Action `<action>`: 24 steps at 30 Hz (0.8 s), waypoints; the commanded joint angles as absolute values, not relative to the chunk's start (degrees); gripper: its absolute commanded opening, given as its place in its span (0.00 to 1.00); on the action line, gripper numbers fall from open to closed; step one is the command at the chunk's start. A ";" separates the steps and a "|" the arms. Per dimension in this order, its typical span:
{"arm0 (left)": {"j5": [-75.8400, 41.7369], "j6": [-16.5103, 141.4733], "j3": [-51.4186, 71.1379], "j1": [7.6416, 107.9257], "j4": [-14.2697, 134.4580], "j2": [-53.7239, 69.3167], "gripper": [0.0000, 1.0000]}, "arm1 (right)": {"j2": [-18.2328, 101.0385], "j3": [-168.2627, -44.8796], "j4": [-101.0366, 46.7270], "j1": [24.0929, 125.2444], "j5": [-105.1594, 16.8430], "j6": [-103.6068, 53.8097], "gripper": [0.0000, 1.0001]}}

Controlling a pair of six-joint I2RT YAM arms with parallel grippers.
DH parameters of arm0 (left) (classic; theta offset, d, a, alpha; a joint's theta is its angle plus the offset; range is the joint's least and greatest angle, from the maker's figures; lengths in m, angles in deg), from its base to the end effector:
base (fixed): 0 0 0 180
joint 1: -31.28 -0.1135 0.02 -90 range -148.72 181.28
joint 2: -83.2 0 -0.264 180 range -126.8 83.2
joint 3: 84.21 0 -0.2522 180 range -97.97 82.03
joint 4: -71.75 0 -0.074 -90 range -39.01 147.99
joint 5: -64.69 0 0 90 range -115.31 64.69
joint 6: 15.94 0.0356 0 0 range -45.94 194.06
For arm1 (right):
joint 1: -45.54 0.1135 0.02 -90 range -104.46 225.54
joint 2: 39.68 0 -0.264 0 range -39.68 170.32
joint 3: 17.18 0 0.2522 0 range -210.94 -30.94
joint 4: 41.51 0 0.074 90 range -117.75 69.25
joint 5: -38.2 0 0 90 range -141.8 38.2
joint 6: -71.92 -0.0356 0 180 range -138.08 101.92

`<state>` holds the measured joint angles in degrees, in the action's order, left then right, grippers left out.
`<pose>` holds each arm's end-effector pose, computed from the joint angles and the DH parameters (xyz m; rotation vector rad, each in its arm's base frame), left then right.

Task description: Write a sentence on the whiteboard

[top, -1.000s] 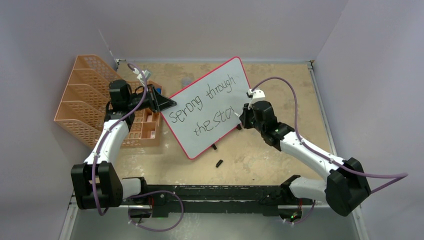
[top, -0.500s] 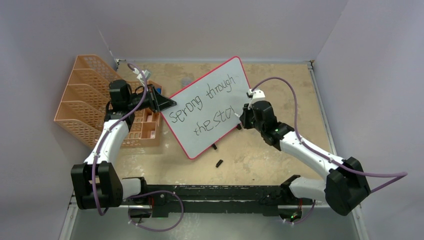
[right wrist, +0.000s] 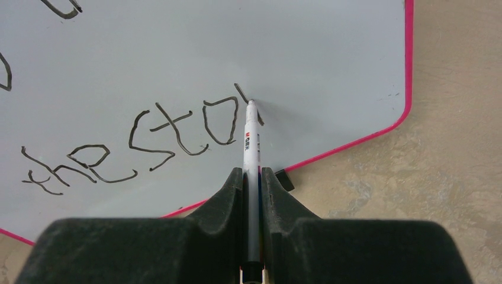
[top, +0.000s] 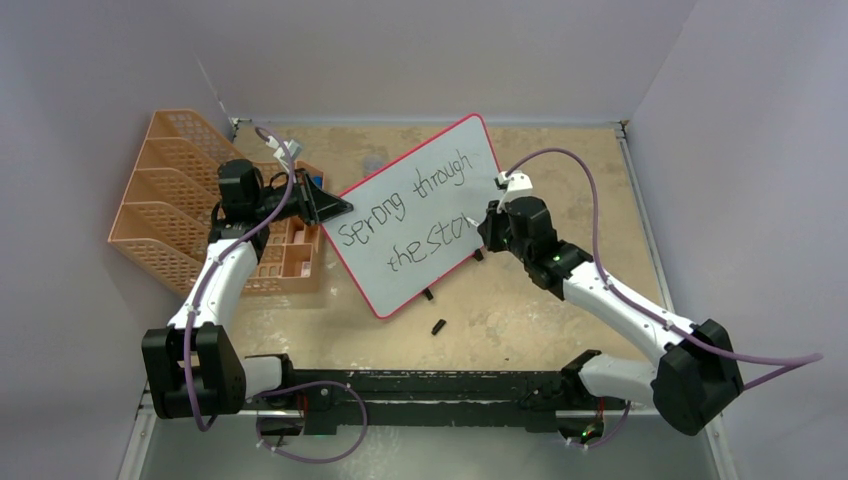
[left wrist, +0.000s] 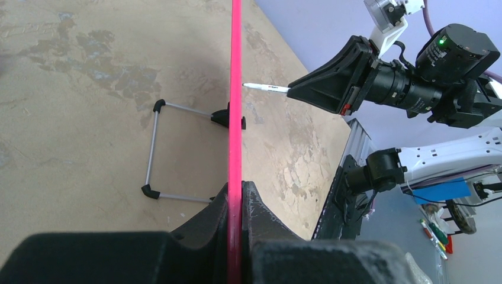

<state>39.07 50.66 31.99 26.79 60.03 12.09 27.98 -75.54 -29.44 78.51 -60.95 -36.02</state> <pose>0.2709 -0.0109 0.3020 0.3371 1.8688 -1.2787 0.2298 0.1423 0.2772 -0.1503 1.9579 0.4335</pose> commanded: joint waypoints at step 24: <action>39.94 52.62 30.33 26.27 62.30 13.24 0.00 | 28.85 -78.49 -33.68 78.41 -61.17 -34.58 0.00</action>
<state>39.09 50.66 31.99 26.79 60.03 12.09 28.46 -75.69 -30.76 78.51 -59.83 -35.62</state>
